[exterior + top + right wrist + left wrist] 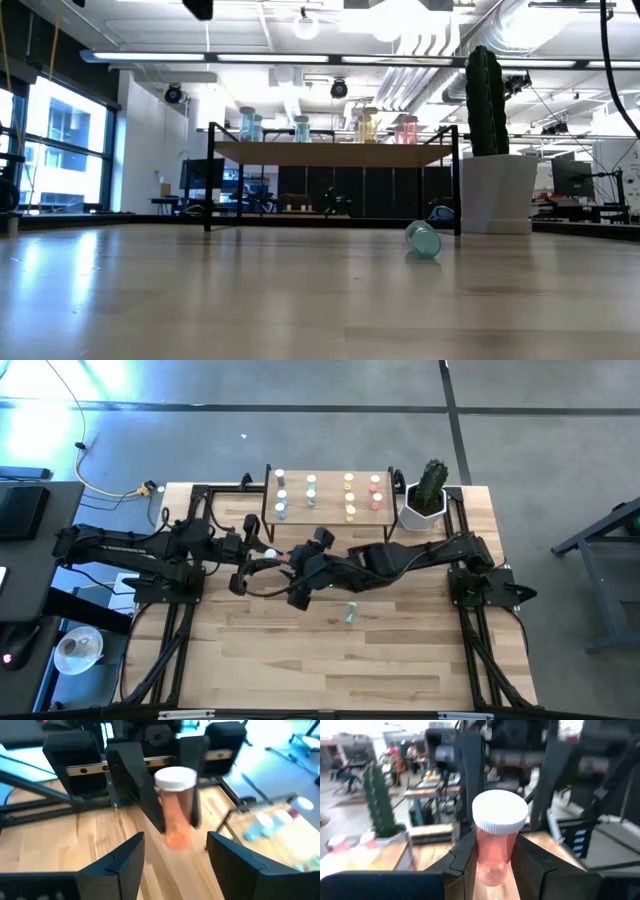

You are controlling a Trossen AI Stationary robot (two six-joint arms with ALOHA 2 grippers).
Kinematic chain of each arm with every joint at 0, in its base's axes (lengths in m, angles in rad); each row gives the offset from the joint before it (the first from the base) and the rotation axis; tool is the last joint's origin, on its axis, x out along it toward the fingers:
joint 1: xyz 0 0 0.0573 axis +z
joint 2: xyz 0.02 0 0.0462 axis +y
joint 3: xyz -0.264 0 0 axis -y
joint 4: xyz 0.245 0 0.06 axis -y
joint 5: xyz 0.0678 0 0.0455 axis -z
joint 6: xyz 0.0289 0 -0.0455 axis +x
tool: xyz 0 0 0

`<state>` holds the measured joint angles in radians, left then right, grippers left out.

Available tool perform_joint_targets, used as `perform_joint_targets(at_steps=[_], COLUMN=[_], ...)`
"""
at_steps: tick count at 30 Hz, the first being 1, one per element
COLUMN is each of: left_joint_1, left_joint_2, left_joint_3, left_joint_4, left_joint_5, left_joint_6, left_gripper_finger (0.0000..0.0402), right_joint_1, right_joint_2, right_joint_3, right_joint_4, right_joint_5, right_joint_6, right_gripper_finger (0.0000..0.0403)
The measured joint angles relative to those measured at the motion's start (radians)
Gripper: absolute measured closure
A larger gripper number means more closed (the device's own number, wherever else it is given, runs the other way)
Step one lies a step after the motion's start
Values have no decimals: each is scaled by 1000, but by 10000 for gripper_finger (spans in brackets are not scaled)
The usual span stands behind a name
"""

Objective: Pick and place medicine bottles onto shelf by color
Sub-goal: Put the pink pill bottle on the shelf aligned with the other pink pill bottles

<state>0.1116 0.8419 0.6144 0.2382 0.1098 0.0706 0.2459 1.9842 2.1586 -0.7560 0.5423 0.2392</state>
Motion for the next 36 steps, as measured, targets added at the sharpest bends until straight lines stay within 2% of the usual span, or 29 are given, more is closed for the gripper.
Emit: perform_joint_targets(at_steps=[7,17,21,26,36], left_joint_1=[-1,-18,-36,-51,-56], left_joint_2=[0,66,121,175,228], left_joint_3=[0,0,0,0,0], left_joint_4=[-165,-275,-257,-195,-63], left_joint_5=[-33,-36,-44,-74,-73], left_joint_6=[-3,-61,-64,-67,-67], left_gripper_finger=[309,309,309,309,309], right_joint_1=[-11,-90,-113,-130,-130], right_joint_2=[-65,-47,-33,-7,13], right_joint_3=[0,1,0,0,0], right_joint_4=[-130,-163,-162,-161,-167], right_joint_5=[-21,-278,-296,-369,-372], right_joint_6=[15,-60,-64,-65,-65], right_gripper_finger=[190,190,190,190,190])
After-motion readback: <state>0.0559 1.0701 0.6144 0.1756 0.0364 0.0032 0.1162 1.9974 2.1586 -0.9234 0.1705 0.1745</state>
